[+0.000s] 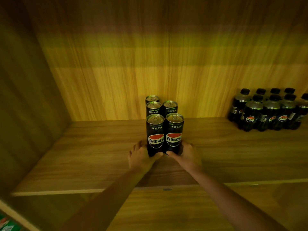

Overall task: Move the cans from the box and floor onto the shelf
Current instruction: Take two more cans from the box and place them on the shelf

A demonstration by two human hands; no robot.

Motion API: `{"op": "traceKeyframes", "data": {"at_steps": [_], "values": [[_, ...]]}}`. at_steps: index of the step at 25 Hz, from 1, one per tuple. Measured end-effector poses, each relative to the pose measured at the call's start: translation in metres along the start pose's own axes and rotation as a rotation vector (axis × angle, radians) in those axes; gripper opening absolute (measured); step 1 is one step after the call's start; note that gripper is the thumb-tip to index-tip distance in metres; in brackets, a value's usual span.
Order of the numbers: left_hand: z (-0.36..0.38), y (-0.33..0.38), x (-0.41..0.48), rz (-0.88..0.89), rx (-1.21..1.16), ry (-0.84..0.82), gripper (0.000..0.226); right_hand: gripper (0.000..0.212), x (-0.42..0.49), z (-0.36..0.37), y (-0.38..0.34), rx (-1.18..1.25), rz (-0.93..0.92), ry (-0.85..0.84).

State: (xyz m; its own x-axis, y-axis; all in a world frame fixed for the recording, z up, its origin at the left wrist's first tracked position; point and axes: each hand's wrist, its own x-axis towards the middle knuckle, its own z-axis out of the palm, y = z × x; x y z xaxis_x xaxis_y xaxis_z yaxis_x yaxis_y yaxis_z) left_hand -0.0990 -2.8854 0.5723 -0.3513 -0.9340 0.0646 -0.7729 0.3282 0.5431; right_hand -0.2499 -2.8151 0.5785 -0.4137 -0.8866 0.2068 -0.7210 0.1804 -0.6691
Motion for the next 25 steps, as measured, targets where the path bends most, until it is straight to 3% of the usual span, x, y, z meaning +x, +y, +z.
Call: {"op": "traceKeyframes", "data": {"at_steps": [6, 17, 25], "values": [[0.003, 0.000, 0.026, -0.002, 0.080, -0.031, 0.082, 0.059, 0.018, 0.011, 0.002, -0.056, 0.030, 0.095], [0.002, -0.004, 0.040, 0.049, 0.093, -0.095, 0.086, 0.061, 0.031, 0.017, 0.002, -0.118, 0.062, 0.066], [-0.018, -0.016, 0.012, 0.057, 0.116, -0.098, 0.097, 0.081, -0.002, -0.004, -0.005, -0.284, 0.105, 0.046]]}}
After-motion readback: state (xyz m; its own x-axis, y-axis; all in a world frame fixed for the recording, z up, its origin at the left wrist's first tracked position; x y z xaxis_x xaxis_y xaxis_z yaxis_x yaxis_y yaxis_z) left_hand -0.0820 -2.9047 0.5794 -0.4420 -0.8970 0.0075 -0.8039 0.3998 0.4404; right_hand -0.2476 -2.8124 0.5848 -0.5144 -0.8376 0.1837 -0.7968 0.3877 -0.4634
